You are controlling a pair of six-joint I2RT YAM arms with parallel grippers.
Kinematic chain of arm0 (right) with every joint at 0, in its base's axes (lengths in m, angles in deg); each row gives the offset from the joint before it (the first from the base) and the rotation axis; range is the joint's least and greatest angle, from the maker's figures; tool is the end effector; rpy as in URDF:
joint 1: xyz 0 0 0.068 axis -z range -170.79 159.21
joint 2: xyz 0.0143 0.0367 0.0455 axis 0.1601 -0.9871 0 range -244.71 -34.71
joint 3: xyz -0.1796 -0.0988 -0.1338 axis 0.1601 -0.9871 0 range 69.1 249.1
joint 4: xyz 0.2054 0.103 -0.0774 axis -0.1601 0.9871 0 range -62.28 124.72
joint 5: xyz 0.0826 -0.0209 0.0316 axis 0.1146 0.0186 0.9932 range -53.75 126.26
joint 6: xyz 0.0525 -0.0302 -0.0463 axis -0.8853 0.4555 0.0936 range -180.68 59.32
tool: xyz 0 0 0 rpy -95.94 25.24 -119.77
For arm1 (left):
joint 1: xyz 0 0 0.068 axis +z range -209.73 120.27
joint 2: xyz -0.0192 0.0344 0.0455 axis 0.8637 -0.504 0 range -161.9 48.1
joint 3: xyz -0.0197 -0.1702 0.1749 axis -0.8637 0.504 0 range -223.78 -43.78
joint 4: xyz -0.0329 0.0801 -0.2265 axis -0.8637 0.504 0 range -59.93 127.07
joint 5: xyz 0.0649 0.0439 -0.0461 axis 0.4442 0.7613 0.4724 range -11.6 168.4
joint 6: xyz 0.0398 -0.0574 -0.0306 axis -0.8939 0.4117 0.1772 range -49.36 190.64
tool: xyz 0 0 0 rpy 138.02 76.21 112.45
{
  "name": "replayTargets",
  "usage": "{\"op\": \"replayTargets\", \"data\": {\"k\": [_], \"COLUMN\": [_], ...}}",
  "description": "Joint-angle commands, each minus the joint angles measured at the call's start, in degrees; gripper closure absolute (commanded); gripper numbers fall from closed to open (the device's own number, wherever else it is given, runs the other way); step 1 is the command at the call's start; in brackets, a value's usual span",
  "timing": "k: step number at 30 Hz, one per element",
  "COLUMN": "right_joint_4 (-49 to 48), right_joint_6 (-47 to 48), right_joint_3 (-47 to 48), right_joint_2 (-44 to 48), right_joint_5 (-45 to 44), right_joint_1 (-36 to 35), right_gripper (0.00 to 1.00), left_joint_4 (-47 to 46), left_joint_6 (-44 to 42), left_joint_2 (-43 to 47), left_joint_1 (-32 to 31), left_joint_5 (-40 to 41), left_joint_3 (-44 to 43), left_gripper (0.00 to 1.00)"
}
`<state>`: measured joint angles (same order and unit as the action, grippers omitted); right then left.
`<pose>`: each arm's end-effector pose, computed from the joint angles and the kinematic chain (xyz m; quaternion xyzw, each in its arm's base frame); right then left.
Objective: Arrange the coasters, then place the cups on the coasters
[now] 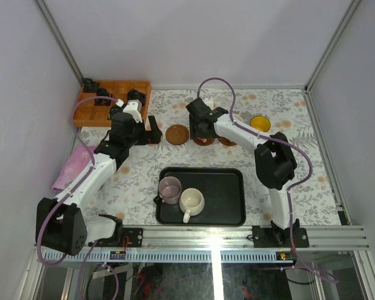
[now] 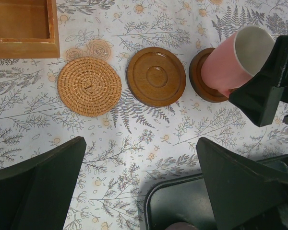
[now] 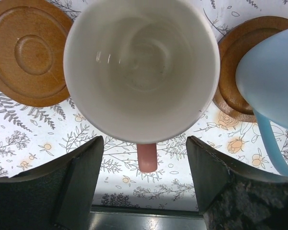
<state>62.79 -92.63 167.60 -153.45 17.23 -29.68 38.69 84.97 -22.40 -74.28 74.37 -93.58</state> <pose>0.3566 0.2607 0.1870 -0.0079 0.9427 0.0419 0.3310 0.2831 -0.0781 0.2439 0.0194 0.8625 -0.1553 0.4813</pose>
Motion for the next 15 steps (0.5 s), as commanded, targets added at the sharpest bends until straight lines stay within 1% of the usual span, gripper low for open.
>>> {"op": "replayTargets", "data": {"k": [1, 4, 7, 10, 15], "right_joint_4": [-0.44, 0.42, 0.29, -1.17, -0.44], "right_joint_6": [-0.22, -0.02, 0.57, 1.75, 2.49], "right_joint_3": [1.68, 0.98, -1.87, -8.07, -18.76], "right_joint_2": [5.82, 8.41, 12.70, 17.94, 26.22], "right_joint_5": [-1.06, -1.85, -3.23, -2.61, 3.04], "right_joint_1": [-0.91, -2.52, -5.14, -8.47, -12.87], "right_gripper": [0.23, 0.22, 0.22, 0.22, 0.22], "left_joint_4": [-2.73, -2.48, -2.22, -2.02, -1.35], "left_joint_6": [-0.61, -0.62, -0.79, -0.96, -1.06], "left_joint_2": [0.13, 0.40, 0.89, 1.38, 2.52], "left_joint_1": [0.50, 0.36, 0.47, 0.44, 0.39], "left_joint_5": [0.44, 0.50, 0.41, 0.26, -0.98], "left_joint_3": [-0.49, -0.52, -0.44, -0.11, 0.85], "left_gripper": [0.00, 0.00, 0.00, 0.00, 0.00]}}
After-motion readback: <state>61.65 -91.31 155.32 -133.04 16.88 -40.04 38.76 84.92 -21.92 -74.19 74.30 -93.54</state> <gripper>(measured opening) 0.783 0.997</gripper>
